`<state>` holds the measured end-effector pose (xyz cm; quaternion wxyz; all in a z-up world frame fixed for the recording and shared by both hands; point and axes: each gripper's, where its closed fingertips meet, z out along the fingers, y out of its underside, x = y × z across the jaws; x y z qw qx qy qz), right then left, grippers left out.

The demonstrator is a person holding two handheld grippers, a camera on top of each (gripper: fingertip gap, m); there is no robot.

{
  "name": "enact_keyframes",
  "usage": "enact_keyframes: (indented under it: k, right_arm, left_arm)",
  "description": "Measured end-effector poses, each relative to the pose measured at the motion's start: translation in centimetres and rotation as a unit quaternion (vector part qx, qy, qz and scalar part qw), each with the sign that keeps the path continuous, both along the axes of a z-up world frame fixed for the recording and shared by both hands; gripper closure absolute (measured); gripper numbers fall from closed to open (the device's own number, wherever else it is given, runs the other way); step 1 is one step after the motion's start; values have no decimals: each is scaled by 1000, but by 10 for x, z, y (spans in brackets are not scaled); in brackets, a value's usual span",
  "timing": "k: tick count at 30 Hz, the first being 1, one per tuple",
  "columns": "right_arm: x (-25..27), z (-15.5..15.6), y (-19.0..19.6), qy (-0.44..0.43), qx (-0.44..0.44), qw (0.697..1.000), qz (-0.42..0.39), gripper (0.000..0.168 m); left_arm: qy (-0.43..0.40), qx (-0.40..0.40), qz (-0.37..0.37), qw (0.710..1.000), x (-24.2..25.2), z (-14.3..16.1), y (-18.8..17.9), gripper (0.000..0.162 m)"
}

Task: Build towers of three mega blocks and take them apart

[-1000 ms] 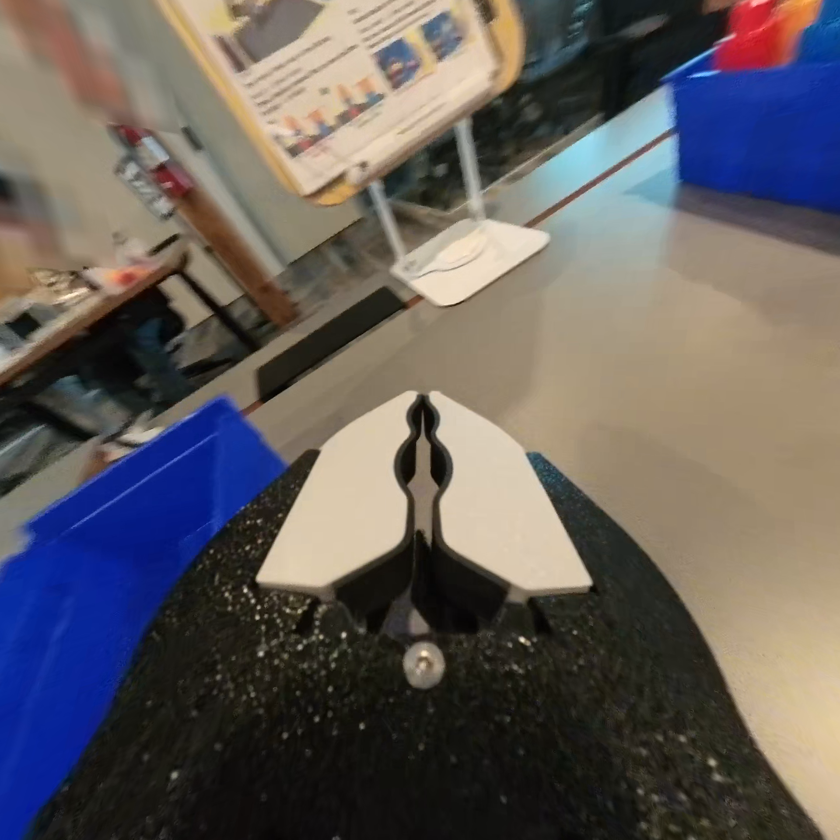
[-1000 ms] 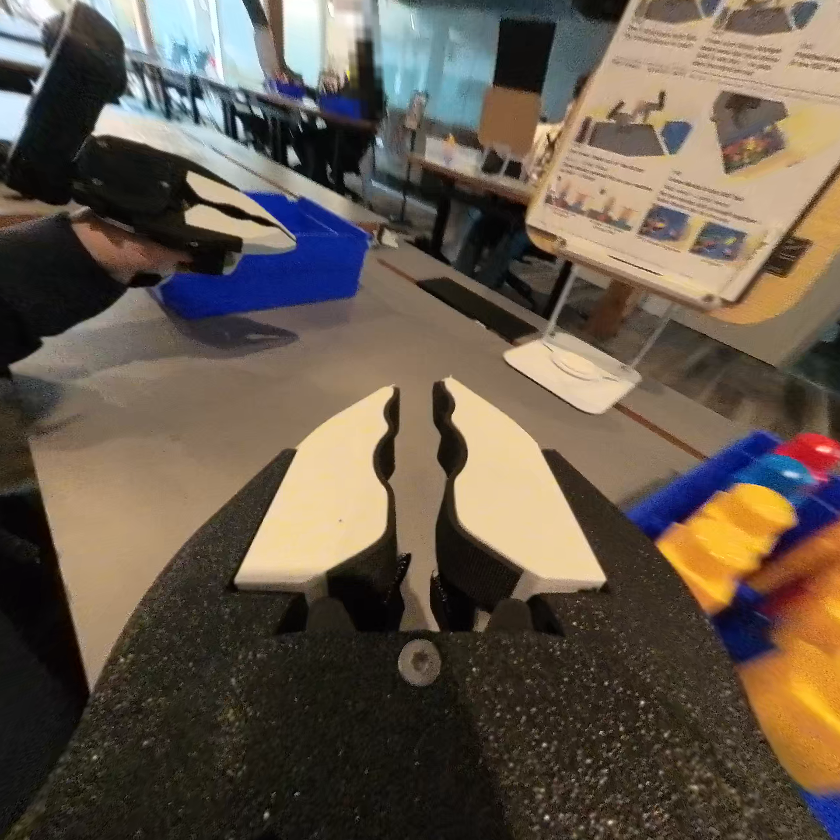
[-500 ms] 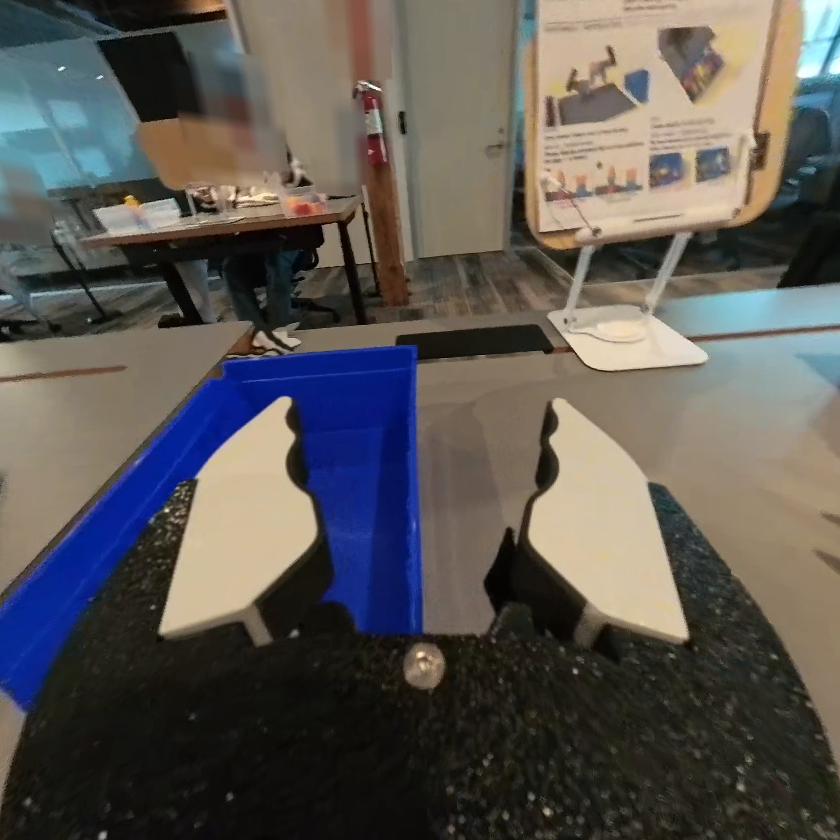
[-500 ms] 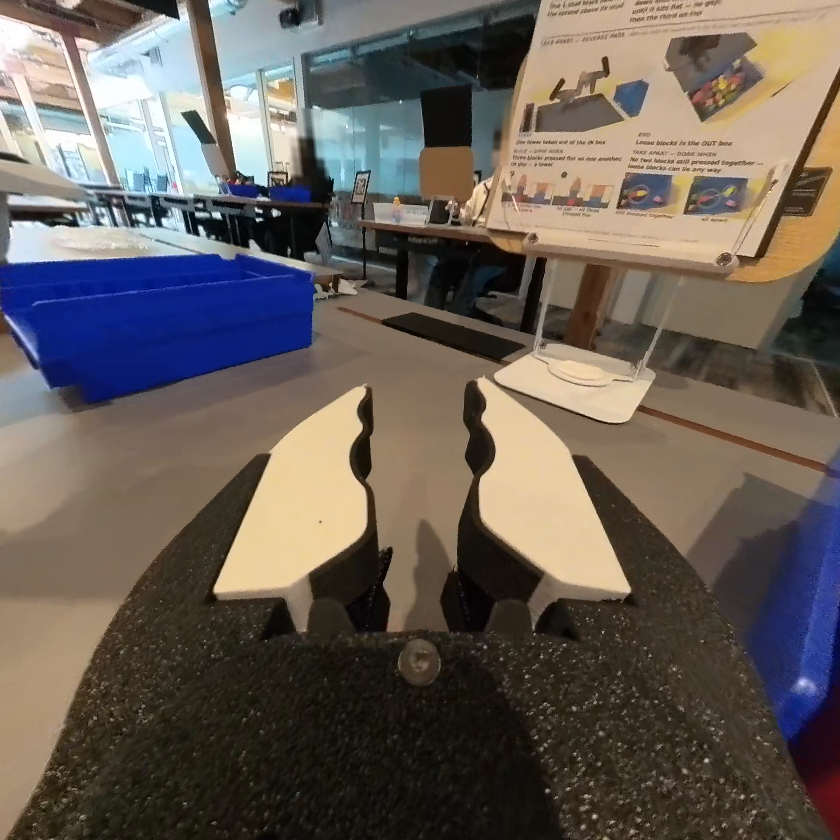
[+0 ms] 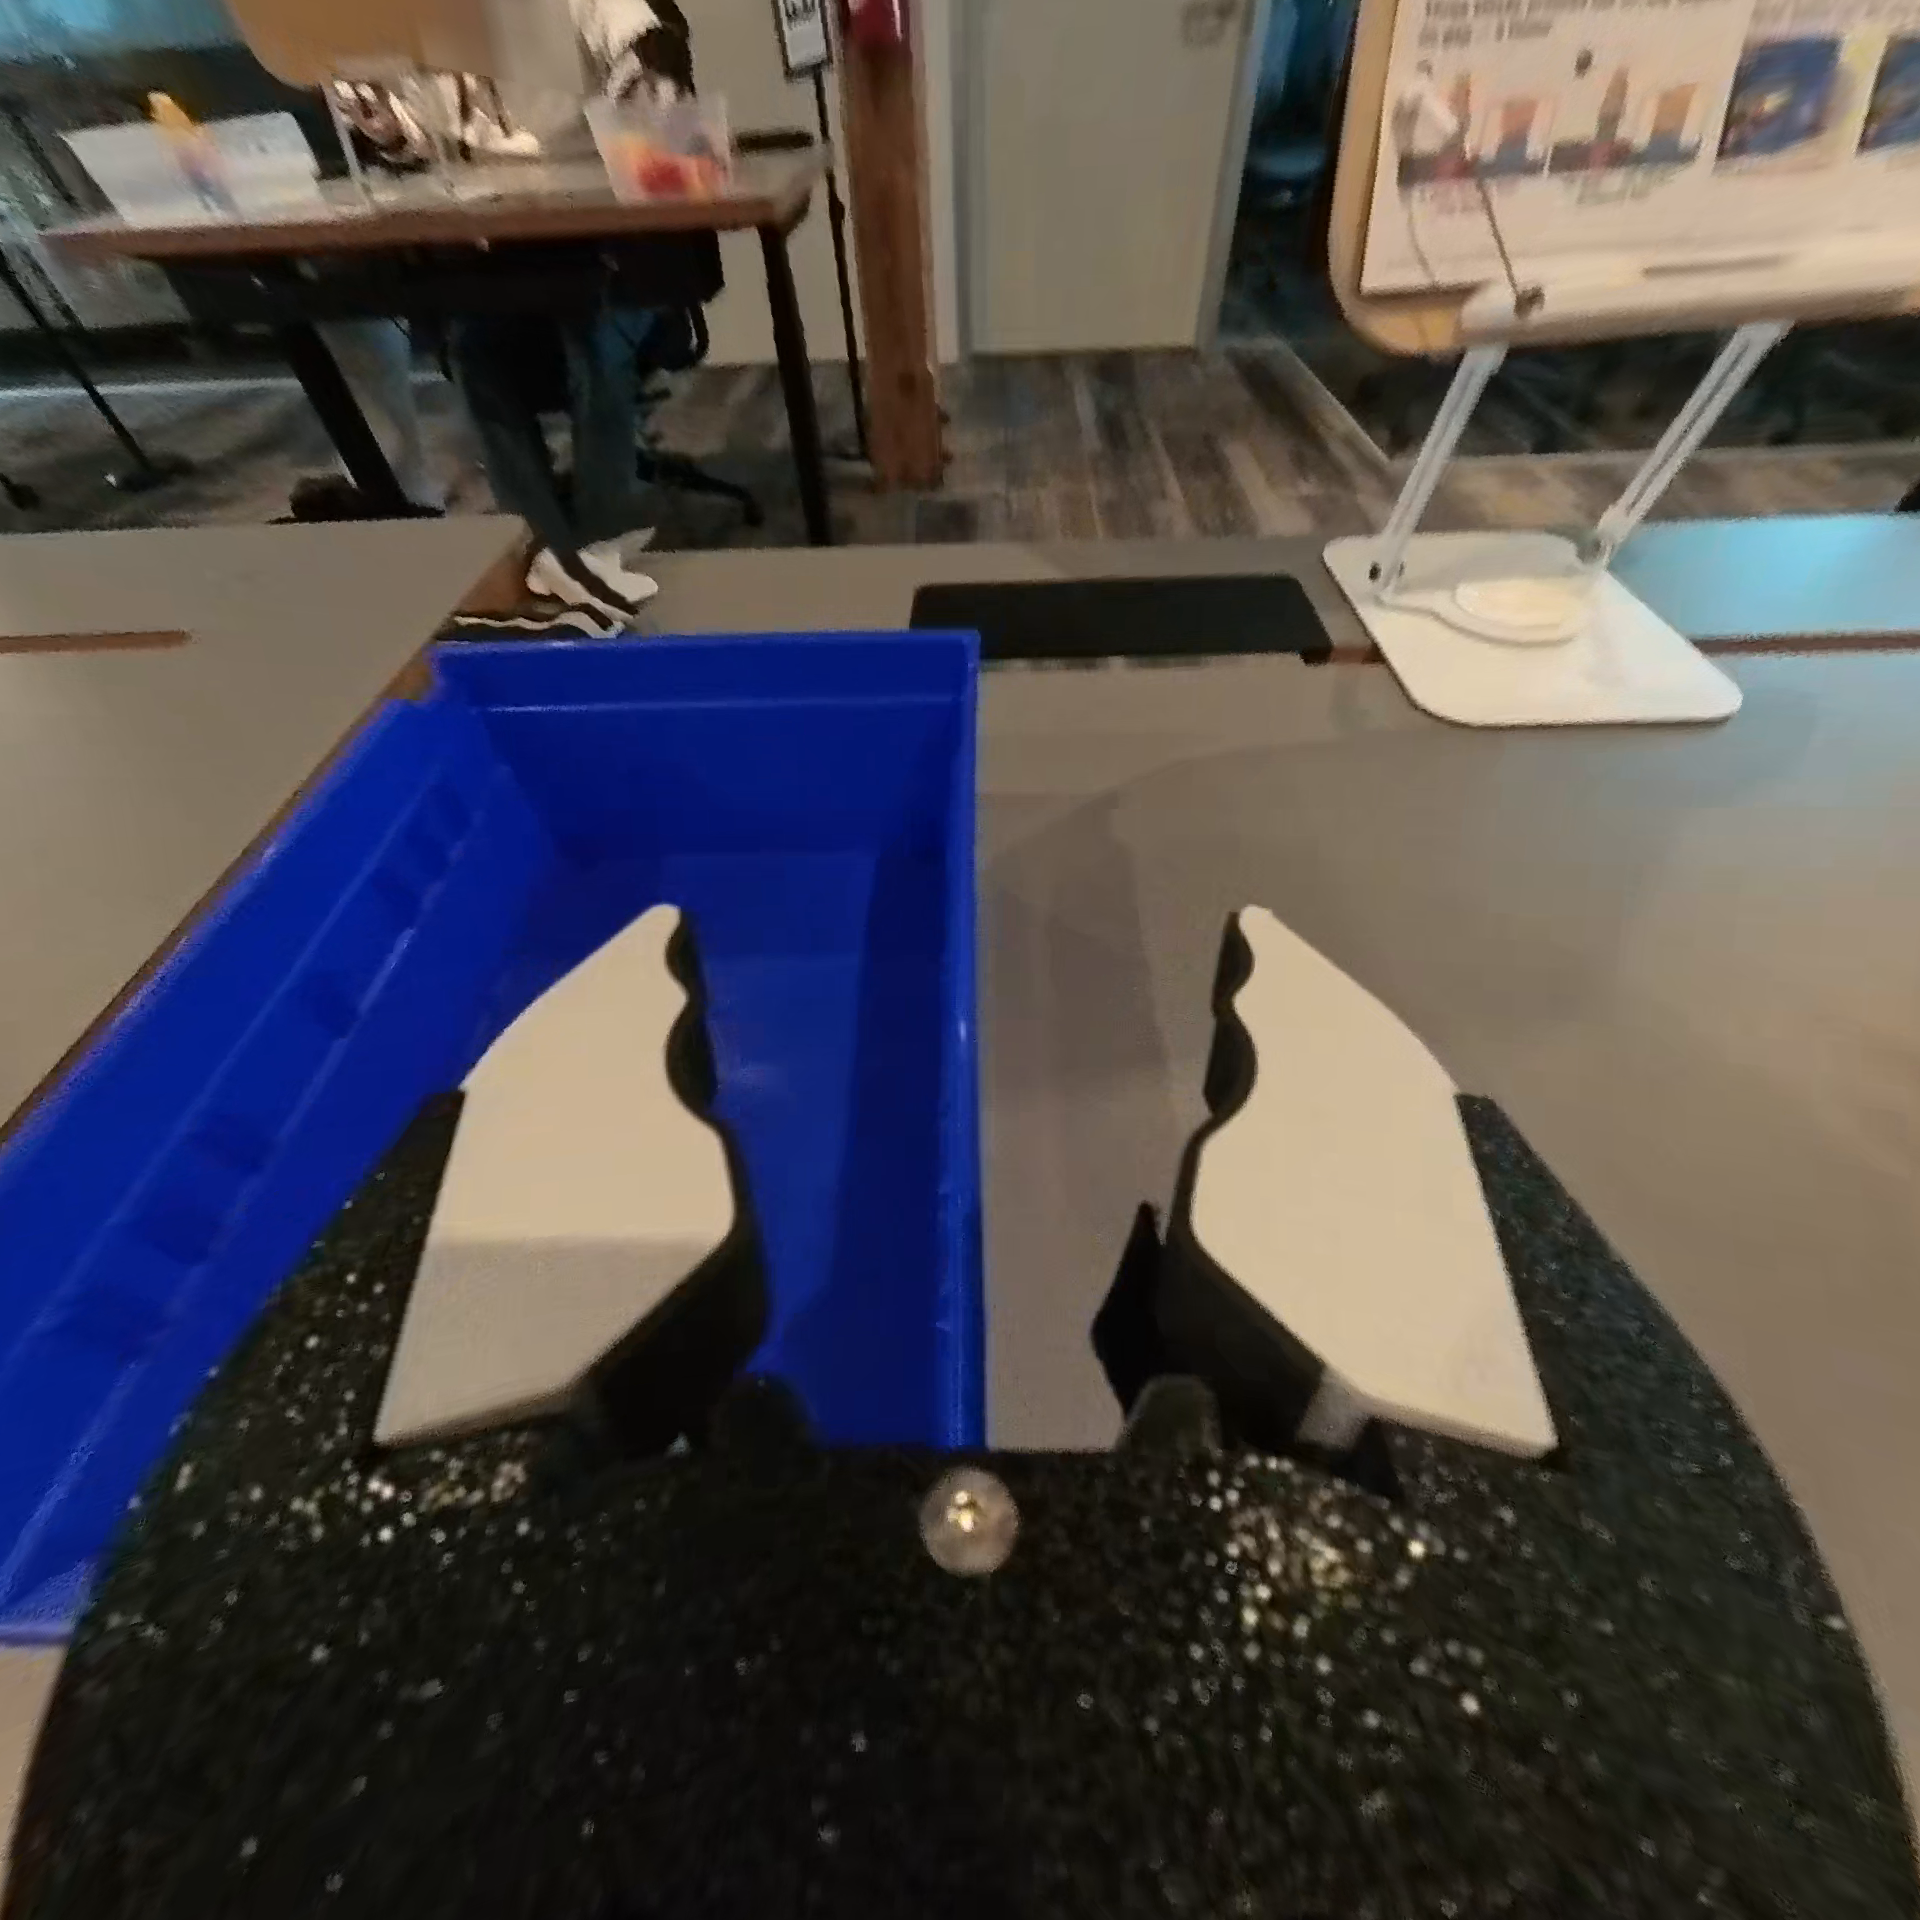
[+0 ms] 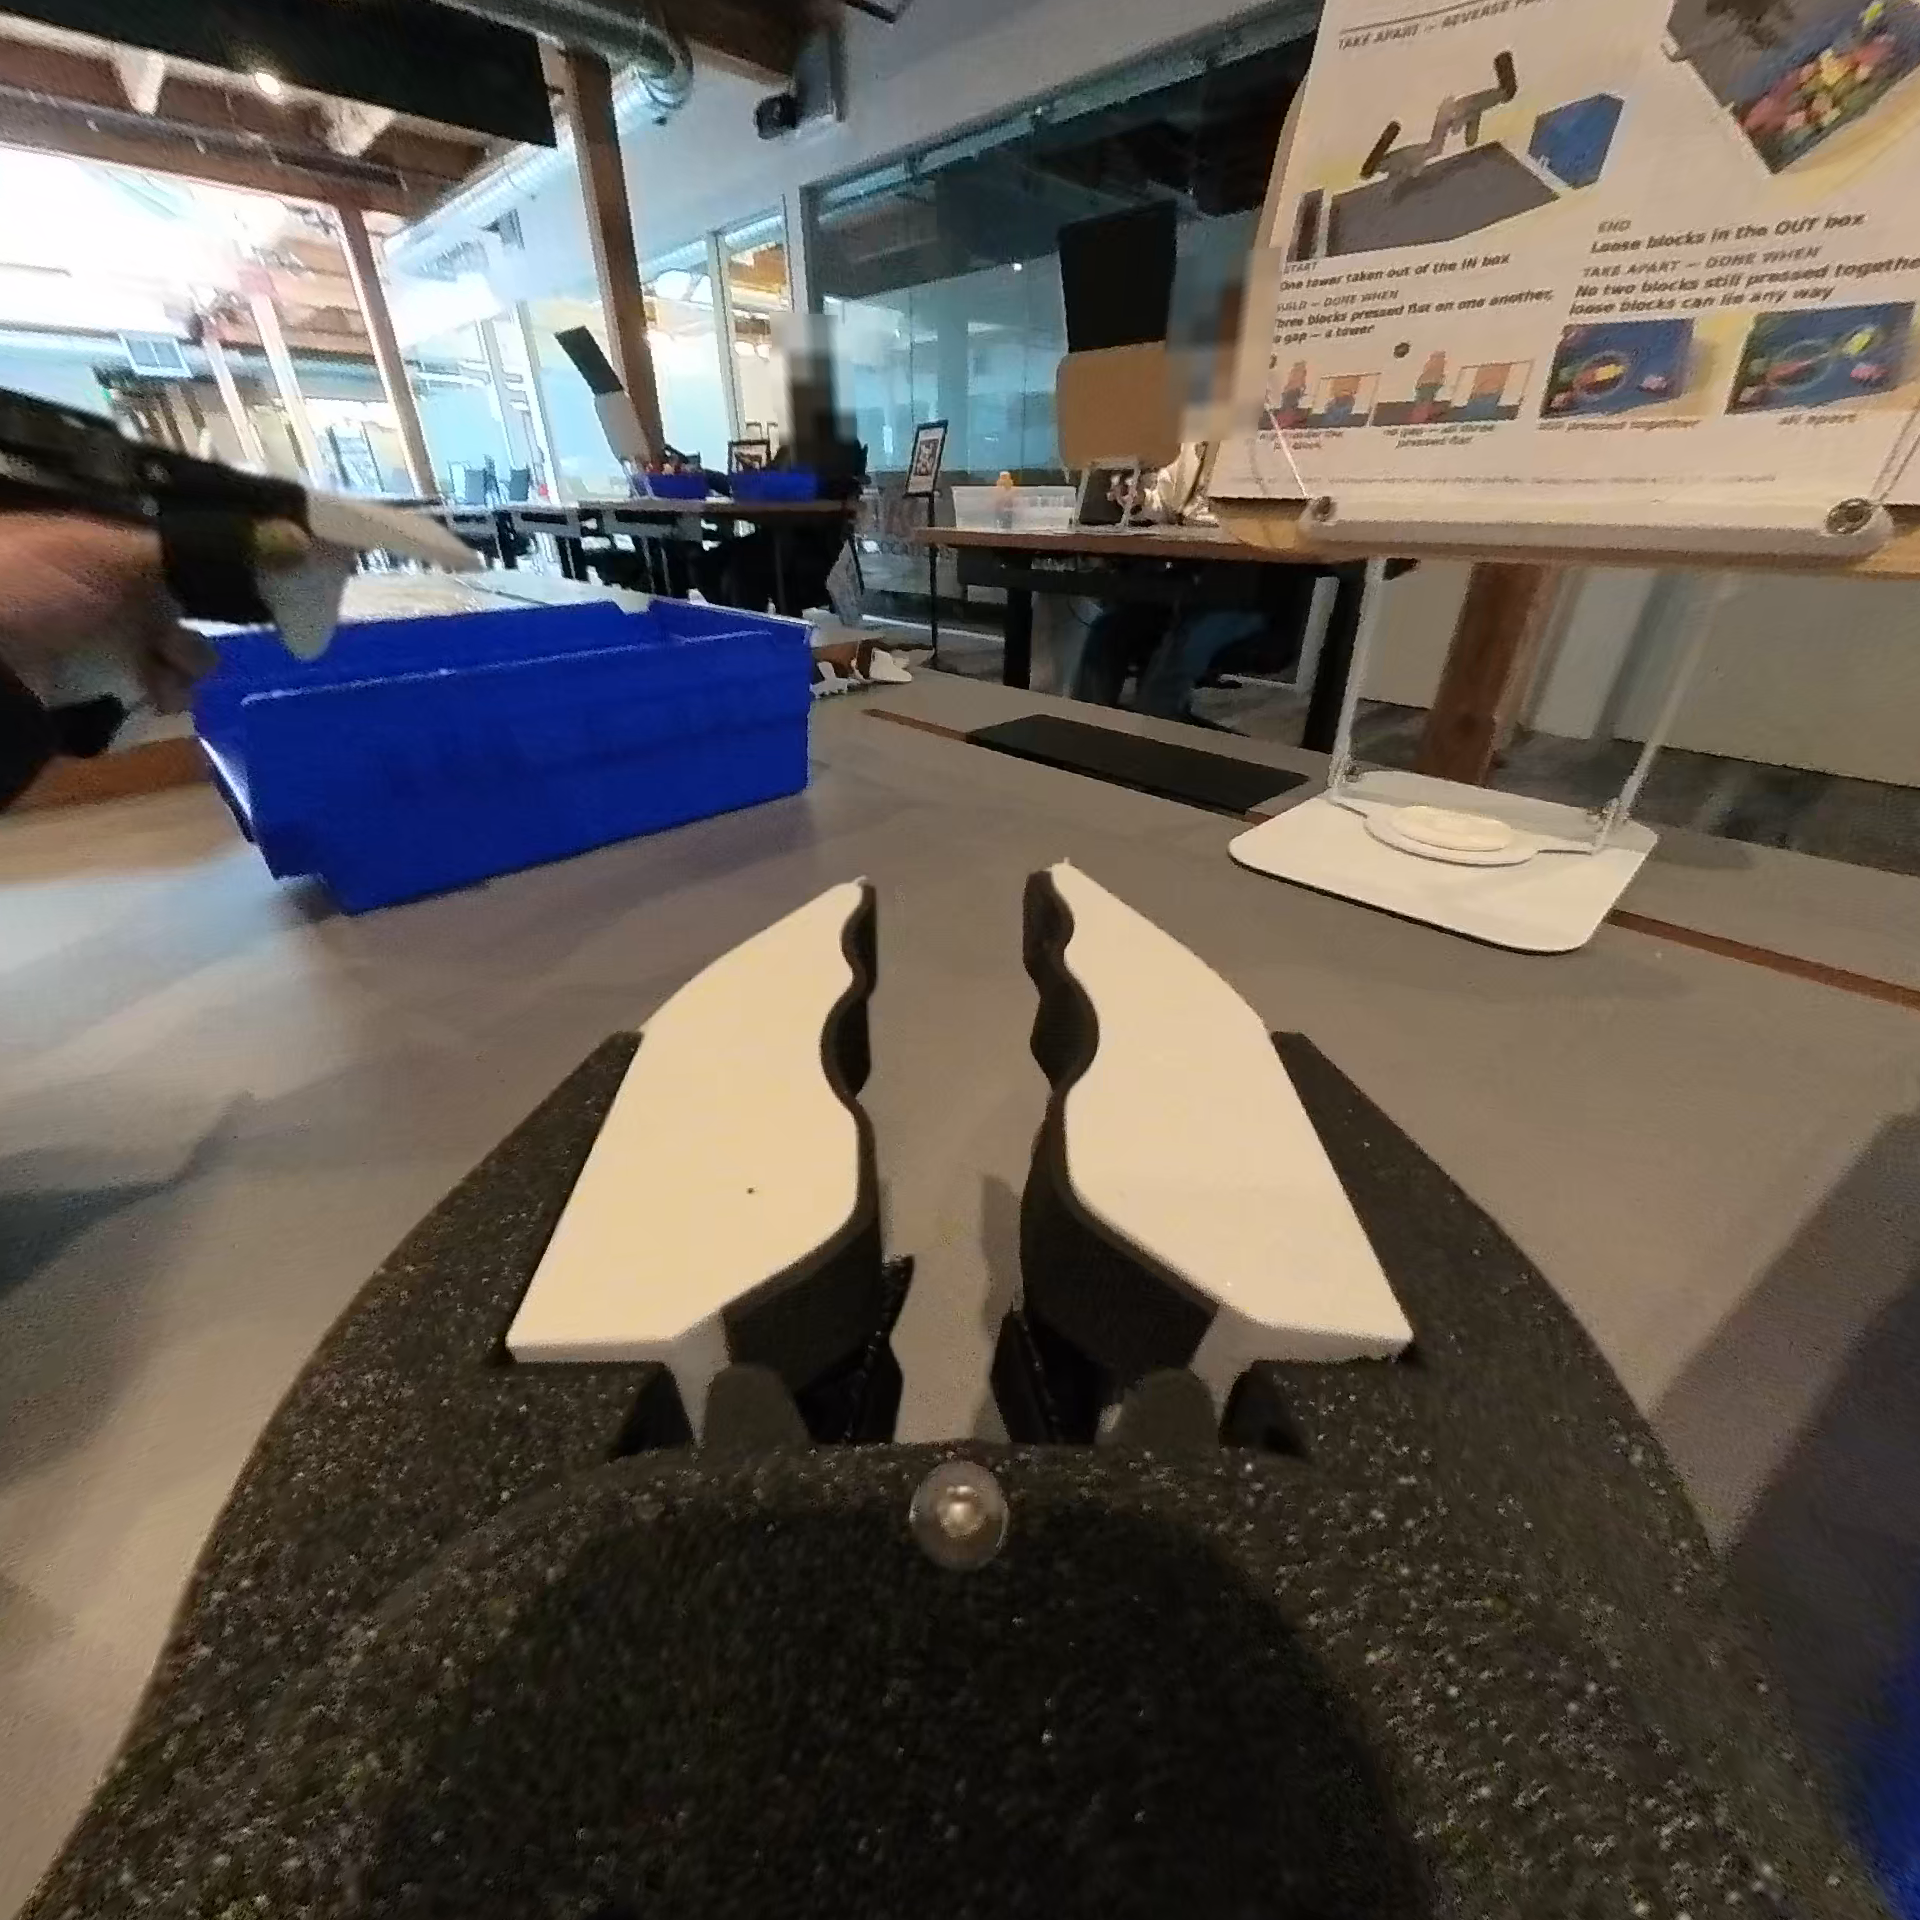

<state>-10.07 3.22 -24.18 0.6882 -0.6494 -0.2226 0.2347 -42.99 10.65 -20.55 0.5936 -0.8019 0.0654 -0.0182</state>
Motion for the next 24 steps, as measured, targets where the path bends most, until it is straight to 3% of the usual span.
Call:
enact_keyframes:
  k: [9, 19, 24]
  right_arm:
    - [3, 6, -2, 11, 19, 1000, -4, 133]
    - [-4, 7, -7, -4, 37, 999, 10, 135]
    - [-5, 5, -7, -14, 40, 999, 7, 136]
  left_arm:
    - [101, -154, -8, 983, 5, -53, 6, 72]
    - [173, -243, -13, 954, 2, -81, -2, 110]
    - [225, -257, 25, 940, -13, -86, -4, 140]
